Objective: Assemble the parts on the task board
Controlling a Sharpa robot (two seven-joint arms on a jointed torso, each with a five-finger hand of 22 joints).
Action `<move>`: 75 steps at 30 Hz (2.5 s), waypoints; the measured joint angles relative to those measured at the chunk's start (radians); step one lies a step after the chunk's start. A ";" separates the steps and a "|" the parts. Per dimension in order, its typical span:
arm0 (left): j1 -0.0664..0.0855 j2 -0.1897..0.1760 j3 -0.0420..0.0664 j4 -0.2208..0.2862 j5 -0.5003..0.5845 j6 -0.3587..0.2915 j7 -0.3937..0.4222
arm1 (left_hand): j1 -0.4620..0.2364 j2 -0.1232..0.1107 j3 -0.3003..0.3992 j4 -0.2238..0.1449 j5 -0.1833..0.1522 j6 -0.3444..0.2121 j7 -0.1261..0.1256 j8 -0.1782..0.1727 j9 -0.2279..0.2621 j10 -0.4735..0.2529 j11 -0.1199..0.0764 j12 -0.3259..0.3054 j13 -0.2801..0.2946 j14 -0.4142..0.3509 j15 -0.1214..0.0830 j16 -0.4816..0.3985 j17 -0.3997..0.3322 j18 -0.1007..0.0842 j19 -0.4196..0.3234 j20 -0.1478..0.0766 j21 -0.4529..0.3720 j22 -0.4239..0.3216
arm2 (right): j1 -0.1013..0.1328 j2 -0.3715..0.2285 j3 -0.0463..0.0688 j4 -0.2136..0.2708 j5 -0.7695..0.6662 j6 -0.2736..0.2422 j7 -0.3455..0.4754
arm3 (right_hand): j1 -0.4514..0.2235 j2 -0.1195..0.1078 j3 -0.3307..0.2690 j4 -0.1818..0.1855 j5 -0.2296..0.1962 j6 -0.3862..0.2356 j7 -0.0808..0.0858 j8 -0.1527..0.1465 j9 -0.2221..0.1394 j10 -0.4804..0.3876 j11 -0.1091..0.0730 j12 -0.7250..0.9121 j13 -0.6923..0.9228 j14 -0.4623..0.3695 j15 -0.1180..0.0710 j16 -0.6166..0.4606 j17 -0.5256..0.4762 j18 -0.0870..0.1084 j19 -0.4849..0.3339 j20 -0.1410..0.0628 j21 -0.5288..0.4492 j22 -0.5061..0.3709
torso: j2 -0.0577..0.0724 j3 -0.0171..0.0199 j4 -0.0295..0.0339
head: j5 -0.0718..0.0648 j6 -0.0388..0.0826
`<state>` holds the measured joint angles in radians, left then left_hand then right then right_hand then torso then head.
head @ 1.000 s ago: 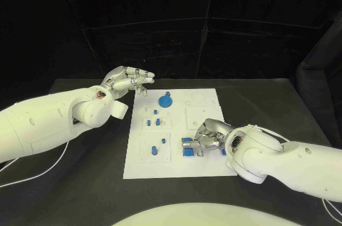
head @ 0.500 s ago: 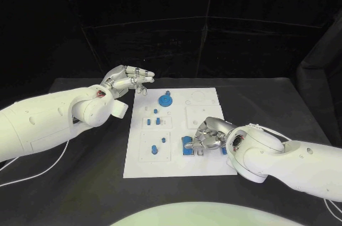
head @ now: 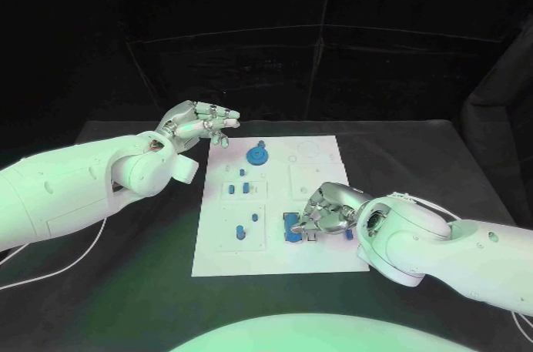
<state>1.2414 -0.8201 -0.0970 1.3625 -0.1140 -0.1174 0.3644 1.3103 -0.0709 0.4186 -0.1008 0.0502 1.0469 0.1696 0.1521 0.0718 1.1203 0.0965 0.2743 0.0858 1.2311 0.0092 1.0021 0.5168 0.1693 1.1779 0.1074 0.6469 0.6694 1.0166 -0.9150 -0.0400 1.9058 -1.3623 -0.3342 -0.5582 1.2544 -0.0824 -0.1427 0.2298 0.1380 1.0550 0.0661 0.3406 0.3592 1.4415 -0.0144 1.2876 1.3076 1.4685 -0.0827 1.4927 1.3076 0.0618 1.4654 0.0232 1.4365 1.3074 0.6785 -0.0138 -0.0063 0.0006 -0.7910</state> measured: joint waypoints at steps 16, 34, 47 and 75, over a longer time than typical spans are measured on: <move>0.000 0.000 0.000 0.000 0.000 0.000 -0.001 | 0.000 0.000 0.000 0.000 0.000 0.000 0.000 0.000 0.000 0.000 0.000 0.000 0.000 0.000 0.000 0.000 0.000 0.000 0.000 0.000 0.000 0.000 | 0.000 0.034 0.000 -0.040 -0.047 0.015 -0.004 | 0.049 0.041 -0.002 -0.037 0.011 0.007 -0.007 0.000 0.012 0.001 0.000 0.000 0.001 0.000 0.000 0.000 0.000 0.000 0.000 0.000 0.000 0.000 | 0.000 -0.0007 0.0019 | 0.000 -0.002; 0.000 -0.001 0.000 0.000 0.000 0.000 -0.001 | 0.000 0.000 -0.003 -0.003 0.000 -0.004 0.004 0.000 0.000 -0.004 -0.004 0.000 0.001 0.000 0.000 0.000 -0.003 0.000 0.000 0.000 0.000 -0.002 | 0.000 0.038 0.000 -0.042 -0.107 0.034 0.011 | 0.079 0.039 -0.015 -0.070 0.011 0.017 -0.011 0.000 0.020 0.009 -0.009 0.009 0.003 0.000 0.000 0.004 0.000 0.000 0.000 0.000 0.004 0.000 | 0.000 -0.0004 0.0007 | -0.003 -0.009; 0.000 -0.003 -0.001 0.000 0.000 0.000 -0.001 | 0.000 0.000 -0.003 -0.003 0.000 -0.004 0.004 0.001 0.000 -0.004 -0.004 0.000 0.001 0.000 0.000 0.000 -0.002 0.000 0.000 0.000 0.000 -0.002 | 0.000 -0.070 0.000 -0.007 -0.026 -0.060 0.105 | 0.046 0.052 -0.048 -0.053 0.075 -0.037 0.013 -0.052 0.007 0.002 0.006 -0.011 0.002 -0.004 0.004 0.004 0.000 0.000 0.000 0.000 0.004 0.000 | -0.002 -0.0006 0.0005 | -0.011 -0.003; -0.002 -0.002 -0.002 0.004 0.000 0.000 0.001 | 0.000 0.000 -0.003 -0.003 0.000 -0.004 0.003 0.004 0.000 -0.007 0.000 0.005 0.001 0.000 0.000 0.000 -0.004 0.000 0.000 0.000 0.000 -0.001 | 0.000 -0.226 -0.001 -0.020 -0.065 0.047 0.091 | 0.044 0.087 -0.111 -0.038 0.092 0.001 0.011 -0.101 -0.043 0.000 0.025 -0.044 0.002 -0.005 0.020 0.000 0.000 0.000 0.003 0.018 0.000 0.000 | -0.004 -0.0012 -0.0085 | -0.053 0.005</move>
<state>1.2393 -0.8223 -0.0987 1.3666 -0.1139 -0.1175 0.3650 1.3103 -0.0709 0.4158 -0.1037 0.0502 1.0434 0.1731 0.1560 0.0718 1.1129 0.0964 0.2789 0.0864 1.2312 0.0092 1.0021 0.5133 0.1693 1.1779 0.1074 0.6469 0.6680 1.0167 -1.1412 -0.0406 1.8860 -1.4273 -0.2869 -0.4672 1.2984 0.0042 -0.2534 0.1916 0.2302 1.0560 0.0773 0.2400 0.3158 1.4412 0.0110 1.2440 1.3092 1.4632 -0.0623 1.4925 1.3078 0.0620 1.4688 0.0409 1.4364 1.3073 0.6744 -0.0150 -0.0149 -0.0520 -0.7865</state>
